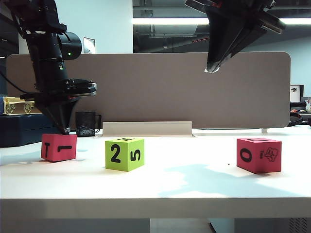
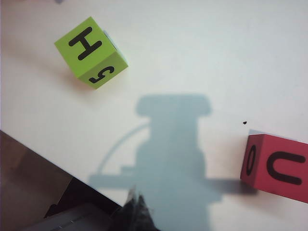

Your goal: Select the appropriate blocks from the scattered letter blocks on the table and arrange them in a row to spell out "THU".

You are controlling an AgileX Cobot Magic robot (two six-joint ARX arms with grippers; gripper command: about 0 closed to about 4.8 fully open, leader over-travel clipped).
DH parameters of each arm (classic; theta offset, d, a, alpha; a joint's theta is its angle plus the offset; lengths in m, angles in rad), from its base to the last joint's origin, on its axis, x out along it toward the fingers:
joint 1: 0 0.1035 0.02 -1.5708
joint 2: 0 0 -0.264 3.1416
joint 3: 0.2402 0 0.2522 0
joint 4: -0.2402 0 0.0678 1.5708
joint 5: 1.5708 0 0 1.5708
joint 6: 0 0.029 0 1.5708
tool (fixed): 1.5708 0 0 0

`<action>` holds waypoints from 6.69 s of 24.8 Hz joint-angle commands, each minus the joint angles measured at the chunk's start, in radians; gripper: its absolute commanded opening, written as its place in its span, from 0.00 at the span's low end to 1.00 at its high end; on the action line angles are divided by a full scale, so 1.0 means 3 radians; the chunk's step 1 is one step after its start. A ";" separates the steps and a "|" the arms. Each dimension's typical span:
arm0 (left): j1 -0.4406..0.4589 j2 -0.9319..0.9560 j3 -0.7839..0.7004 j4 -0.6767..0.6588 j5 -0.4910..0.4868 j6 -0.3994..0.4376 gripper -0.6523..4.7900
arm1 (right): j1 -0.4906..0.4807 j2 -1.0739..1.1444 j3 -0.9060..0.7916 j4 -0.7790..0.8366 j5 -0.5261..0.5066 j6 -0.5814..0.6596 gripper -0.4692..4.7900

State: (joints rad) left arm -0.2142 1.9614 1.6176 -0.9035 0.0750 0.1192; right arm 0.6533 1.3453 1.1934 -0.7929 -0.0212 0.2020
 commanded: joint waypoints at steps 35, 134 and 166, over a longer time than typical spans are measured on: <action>-0.0006 0.0095 0.0473 -0.0151 0.0188 0.0043 0.61 | 0.0006 -0.0010 0.0014 0.0013 -0.0108 0.0036 0.17; -0.1016 0.0173 0.0473 -0.0760 0.0245 -0.0163 0.75 | 0.0005 -0.0010 0.0014 -0.0186 -0.0148 0.0064 0.19; -0.1253 0.0212 0.0276 -0.0505 0.0050 -0.0351 0.75 | 0.0005 -0.0010 0.0015 -0.0231 -0.0148 0.0062 0.19</action>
State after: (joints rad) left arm -0.5777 2.0178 1.7081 -1.0477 0.0666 0.0208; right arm 0.6533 1.3453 1.1934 -0.8726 -0.0669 0.2172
